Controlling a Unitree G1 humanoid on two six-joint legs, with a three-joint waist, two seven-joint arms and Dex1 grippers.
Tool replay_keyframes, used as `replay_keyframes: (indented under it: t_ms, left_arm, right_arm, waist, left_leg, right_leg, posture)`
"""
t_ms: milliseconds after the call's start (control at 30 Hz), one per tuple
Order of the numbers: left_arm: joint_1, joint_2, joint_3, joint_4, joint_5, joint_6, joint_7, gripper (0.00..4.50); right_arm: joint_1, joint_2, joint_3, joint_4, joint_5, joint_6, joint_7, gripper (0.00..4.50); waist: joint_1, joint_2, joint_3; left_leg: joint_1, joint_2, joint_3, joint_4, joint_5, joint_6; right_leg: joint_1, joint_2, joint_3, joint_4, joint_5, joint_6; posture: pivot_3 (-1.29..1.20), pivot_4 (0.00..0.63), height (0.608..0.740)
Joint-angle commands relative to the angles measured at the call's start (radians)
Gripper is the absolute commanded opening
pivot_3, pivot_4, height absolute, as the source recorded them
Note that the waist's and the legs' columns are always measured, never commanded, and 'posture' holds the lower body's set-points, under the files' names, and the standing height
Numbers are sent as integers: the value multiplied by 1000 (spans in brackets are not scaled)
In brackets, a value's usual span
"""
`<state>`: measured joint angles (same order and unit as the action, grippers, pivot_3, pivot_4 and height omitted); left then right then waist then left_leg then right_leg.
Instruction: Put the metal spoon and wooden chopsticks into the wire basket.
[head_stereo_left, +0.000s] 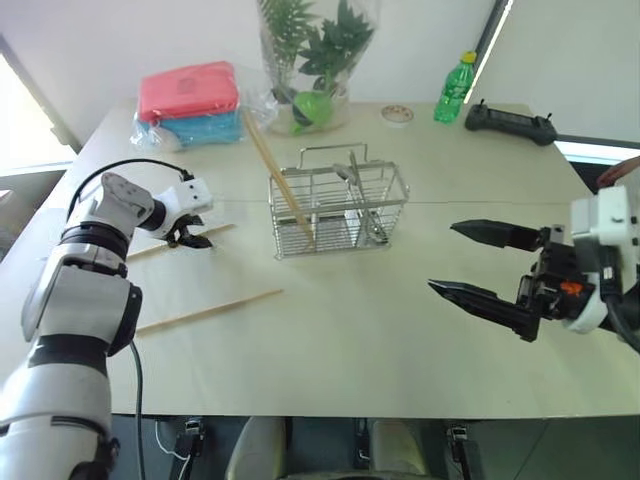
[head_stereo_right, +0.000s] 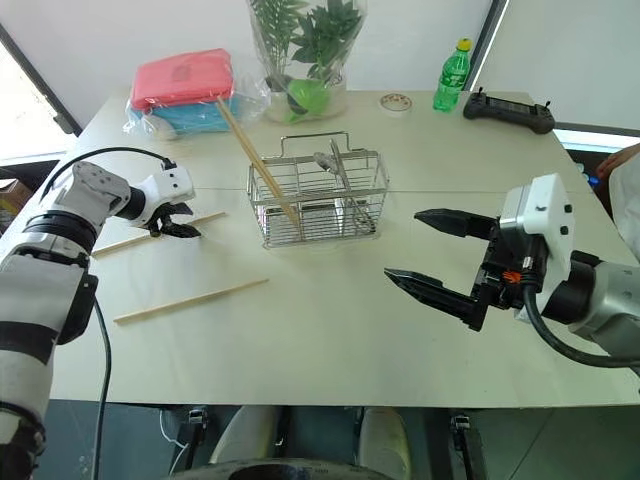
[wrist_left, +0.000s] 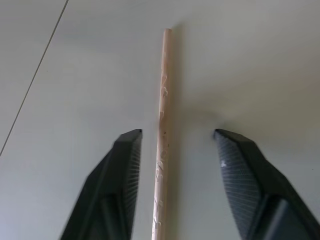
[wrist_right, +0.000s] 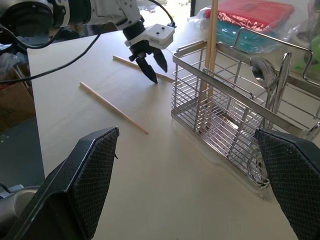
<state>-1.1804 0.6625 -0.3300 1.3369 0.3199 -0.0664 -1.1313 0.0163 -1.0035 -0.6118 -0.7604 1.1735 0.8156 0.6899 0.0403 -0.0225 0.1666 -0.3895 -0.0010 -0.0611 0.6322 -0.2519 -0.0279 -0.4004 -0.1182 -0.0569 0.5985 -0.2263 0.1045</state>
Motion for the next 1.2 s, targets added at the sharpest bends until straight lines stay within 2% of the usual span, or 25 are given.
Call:
replay_keyframes:
  t_ms: [33,67,100,433,567,733,833,1000,1200]
  left_arm:
    - [6,-1,13,15,19,10,18,835]
    - [5,-1,14,14,20,9,17,198]
    - [4,-1,15,14,20,8,16,36]
    - [-9,13,57,8,-6,21,39,36]
    - [-78,26,201,-9,-124,63,83,36]
    - [-212,38,447,-53,-332,136,161,36]
    - [-272,39,561,-113,-449,192,149,36]
    - [-315,19,727,-360,-686,439,155,36]
    - [-156,-126,765,-915,-900,711,323,36]
  right_arm:
    - [-20,-15,-25,0,21,-16,-13,4500]
    - [-22,-14,-21,1,22,-17,-16,4500]
    - [-24,-12,-17,2,21,-19,-19,4500]
    - [-36,-3,21,9,6,-33,-22,4500]
    - [-12,0,20,7,-8,-39,-7,4500]
    - [41,10,15,-10,-27,-45,16,4500]
    - [65,19,16,-18,-30,-52,17,4500]
    - [75,32,27,-17,-37,-61,13,4500]
    - [62,43,48,-6,-39,-68,4,4500]
  waist:
    - [0,0,0]
    - [-1,0,0]
    - [-1,0,0]
    - [-2,-1,0]
    - [-2,-2,1]
    - [0,-8,4]
    - [-3,-8,4]
    - [-11,-7,4]
    - [-12,-6,3]
  left_leg:
    - [0,0,0,0,0,0]
    - [0,0,0,0,0,0]
    - [0,0,0,0,0,0]
    - [-1,0,0,0,0,0]
    - [-2,0,0,0,0,0]
    - [-4,0,-1,0,0,0]
    - [-4,-1,0,-1,0,0]
    - [-2,0,1,-1,0,0]
    - [1,0,0,0,1,-1]
  right_leg:
    - [0,0,0,0,0,0]
    - [0,0,0,0,0,0]
    - [0,0,0,0,0,0]
    - [0,0,0,0,3,-1]
    - [-1,0,0,0,3,0]
    - [-3,0,-1,0,5,4]
    - [-2,-1,-1,-1,6,5]
    - [-2,0,-1,0,6,5]
    - [3,0,0,-2,6,6]
  posture:
    - [0,150,703]
    - [0,150,703]
    - [0,150,703]
    - [0,150,703]
    - [0,150,703]
    - [0,150,703]
    - [0,150,703]
    - [0,150,703]
    - [0,150,703]
